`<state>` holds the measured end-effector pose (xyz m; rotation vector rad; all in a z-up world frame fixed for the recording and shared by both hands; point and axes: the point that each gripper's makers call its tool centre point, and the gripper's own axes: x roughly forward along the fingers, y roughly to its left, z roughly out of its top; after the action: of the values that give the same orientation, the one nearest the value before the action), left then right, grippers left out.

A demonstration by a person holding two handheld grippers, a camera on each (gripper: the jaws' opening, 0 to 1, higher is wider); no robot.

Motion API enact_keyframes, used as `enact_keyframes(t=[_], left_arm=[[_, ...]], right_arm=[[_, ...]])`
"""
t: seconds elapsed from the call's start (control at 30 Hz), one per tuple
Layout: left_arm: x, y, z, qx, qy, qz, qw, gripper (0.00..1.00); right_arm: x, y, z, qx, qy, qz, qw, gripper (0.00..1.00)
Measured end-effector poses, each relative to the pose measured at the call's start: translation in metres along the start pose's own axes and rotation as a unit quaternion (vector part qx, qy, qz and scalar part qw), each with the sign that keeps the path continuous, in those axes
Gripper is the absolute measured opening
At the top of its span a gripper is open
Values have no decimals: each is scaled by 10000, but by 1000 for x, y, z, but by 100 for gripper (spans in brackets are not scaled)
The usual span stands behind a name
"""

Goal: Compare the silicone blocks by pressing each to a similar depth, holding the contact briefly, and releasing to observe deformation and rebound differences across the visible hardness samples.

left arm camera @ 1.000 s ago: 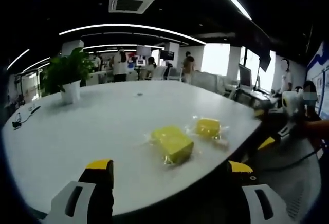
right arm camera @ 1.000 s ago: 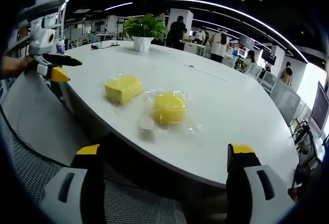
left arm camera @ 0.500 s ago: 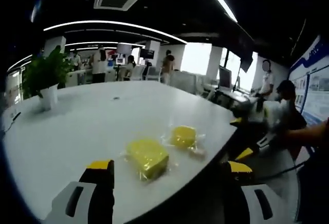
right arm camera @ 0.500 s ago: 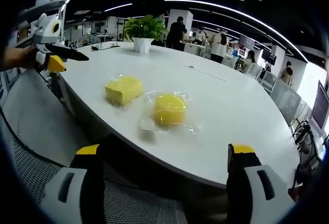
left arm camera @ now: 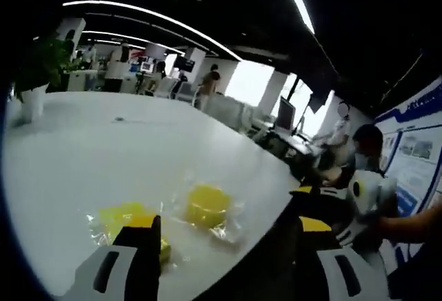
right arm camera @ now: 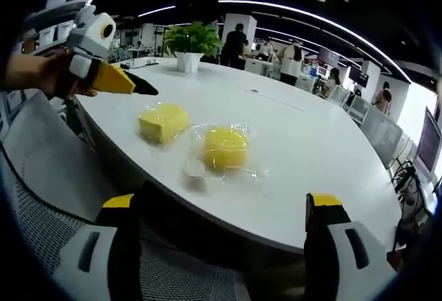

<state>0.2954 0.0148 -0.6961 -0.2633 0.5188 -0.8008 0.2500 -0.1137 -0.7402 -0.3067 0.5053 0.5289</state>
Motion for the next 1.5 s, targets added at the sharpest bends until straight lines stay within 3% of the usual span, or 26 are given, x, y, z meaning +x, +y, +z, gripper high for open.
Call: enact_keyframes(t=[0.17, 0.33, 0.7, 0.93, 1.13, 1.23, 1.3, 1.37, 1.5], left_arm=[[25, 11, -9, -227, 121, 230, 9994, 75], [43, 17, -10, -158, 249, 263, 9992, 71], [89, 37, 15, 108, 592, -20, 9982, 67], [107, 51, 8, -5, 824, -48, 9966, 58], [127, 55, 19, -24, 850, -158, 9963, 57], [137, 60, 12, -115, 1209, -53, 9926, 55], [145, 57, 14, -255, 1215, -170, 9921, 49], [151, 57, 13, -162, 1292, -205, 9913, 44], [161, 62, 8, 446, 1612, -252, 9856, 39]], right_arm=[[0, 1, -1, -7, 29, 26, 10000, 93], [0, 2, -2, -5, 44, 52, 10000, 93], [0, 0, -4, 1, 80, 21, 10000, 92], [0, 0, -5, 3, 115, 17, 9999, 92], [1, 0, -5, -2, 140, 16, 9999, 92], [2, -1, -5, -8, 162, 8, 9999, 91], [2, -1, -5, -7, 165, -11, 9999, 91], [2, -2, -6, -2, 180, -16, 9998, 91], [2, -2, -8, 0, 215, -17, 9998, 91]])
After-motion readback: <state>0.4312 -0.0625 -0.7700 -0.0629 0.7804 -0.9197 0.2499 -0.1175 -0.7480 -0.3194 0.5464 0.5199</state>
